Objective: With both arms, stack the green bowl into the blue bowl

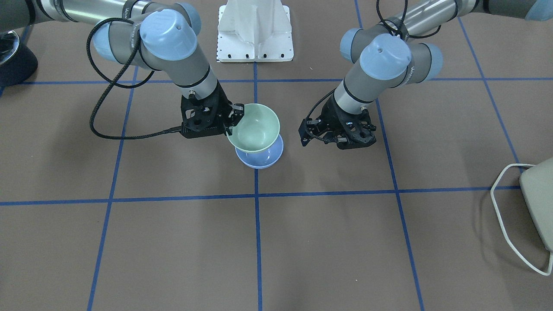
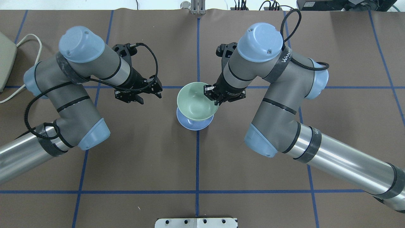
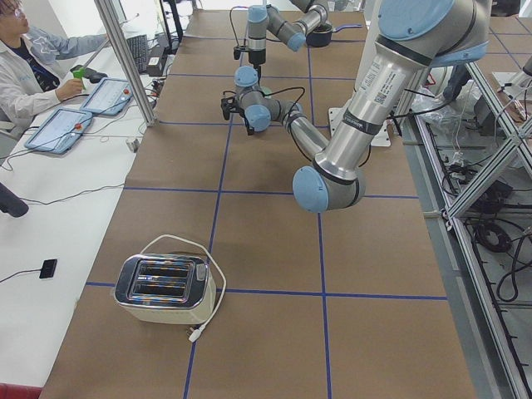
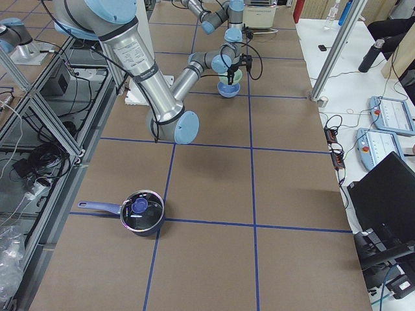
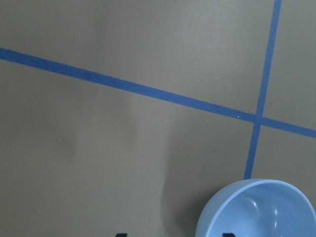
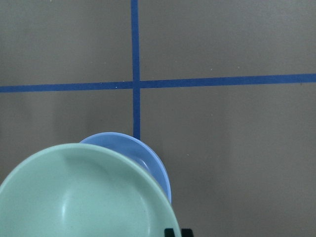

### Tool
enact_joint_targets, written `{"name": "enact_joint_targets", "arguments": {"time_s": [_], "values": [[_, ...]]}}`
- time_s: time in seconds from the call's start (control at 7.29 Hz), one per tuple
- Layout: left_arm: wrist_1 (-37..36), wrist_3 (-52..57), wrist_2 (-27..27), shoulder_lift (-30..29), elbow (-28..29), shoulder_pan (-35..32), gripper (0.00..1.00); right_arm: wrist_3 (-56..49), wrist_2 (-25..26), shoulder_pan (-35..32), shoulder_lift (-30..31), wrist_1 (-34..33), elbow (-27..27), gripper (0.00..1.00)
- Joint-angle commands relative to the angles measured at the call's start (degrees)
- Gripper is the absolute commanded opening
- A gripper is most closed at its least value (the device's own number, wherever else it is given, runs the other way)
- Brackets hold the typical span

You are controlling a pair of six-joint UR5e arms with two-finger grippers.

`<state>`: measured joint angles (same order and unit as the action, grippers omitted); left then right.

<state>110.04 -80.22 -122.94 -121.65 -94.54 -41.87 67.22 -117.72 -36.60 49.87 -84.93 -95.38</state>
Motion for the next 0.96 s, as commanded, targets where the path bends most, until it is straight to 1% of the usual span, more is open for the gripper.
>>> {"name": "enact_joint_targets", "arguments": {"time_s": [0.0,0.55,0.82], "values": [[0.08,0.42,-0.63,0.53,-0.39,-0.59,0.71,-1.55,1.09,1.18,-0.48,0.12,1.59,0.14],[0.08,0.42,-0.63,0.53,-0.39,-0.59,0.72,-2.09,1.27,2.5,-0.39,0.12,2.65,0.14],[0.17,0.5,-0.55,1.14,-0.39,-0.5,0.72,-2.7,2.23,2.5,-0.48,0.12,3.0,0.14]]}}
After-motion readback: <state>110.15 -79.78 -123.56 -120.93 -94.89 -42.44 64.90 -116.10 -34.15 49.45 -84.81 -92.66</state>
